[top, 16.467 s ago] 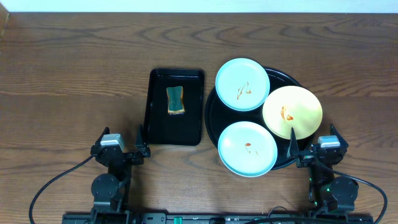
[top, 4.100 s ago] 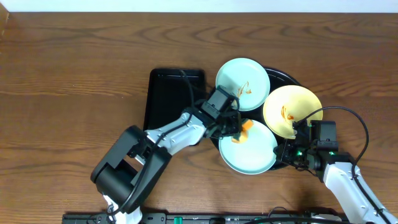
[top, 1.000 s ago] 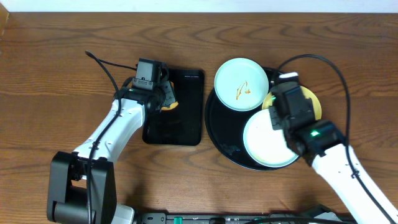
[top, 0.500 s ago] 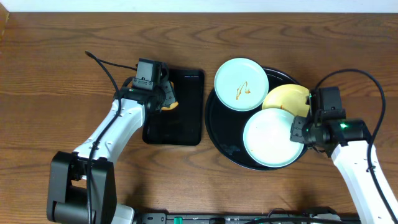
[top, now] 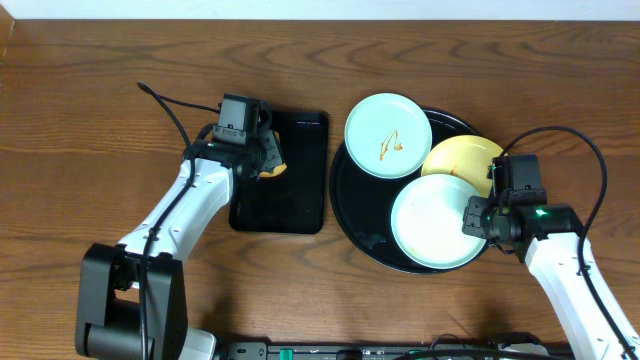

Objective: Clean dirty plates on tray and stack at the side
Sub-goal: 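Lift the cleaned green plate with the right gripper and tilt it up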

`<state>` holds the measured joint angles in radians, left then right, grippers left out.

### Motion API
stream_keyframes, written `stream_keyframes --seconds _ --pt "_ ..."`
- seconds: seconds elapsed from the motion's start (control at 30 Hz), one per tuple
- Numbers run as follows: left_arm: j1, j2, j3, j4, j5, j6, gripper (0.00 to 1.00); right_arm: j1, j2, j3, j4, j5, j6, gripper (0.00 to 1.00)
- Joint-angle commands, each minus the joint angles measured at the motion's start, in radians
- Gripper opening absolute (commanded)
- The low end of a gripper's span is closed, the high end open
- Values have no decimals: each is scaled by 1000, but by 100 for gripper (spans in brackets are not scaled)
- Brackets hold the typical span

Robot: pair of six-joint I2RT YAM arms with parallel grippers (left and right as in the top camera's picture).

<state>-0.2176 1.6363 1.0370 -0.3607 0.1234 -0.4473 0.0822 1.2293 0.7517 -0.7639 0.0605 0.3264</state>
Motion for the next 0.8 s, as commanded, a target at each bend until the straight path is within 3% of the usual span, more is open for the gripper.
stream_keyframes --seconds 0.0,0.27,0.77 --pt "2 10 12 -5 -19 9 7 -12 0 -10 24 55 28 44" --pt "2 10 12 -6 -19 9 7 -12 8 -16 128 71 27 41" --pt "2 10 12 -7 -19 9 8 -11 194 -18 103 51 43 32"
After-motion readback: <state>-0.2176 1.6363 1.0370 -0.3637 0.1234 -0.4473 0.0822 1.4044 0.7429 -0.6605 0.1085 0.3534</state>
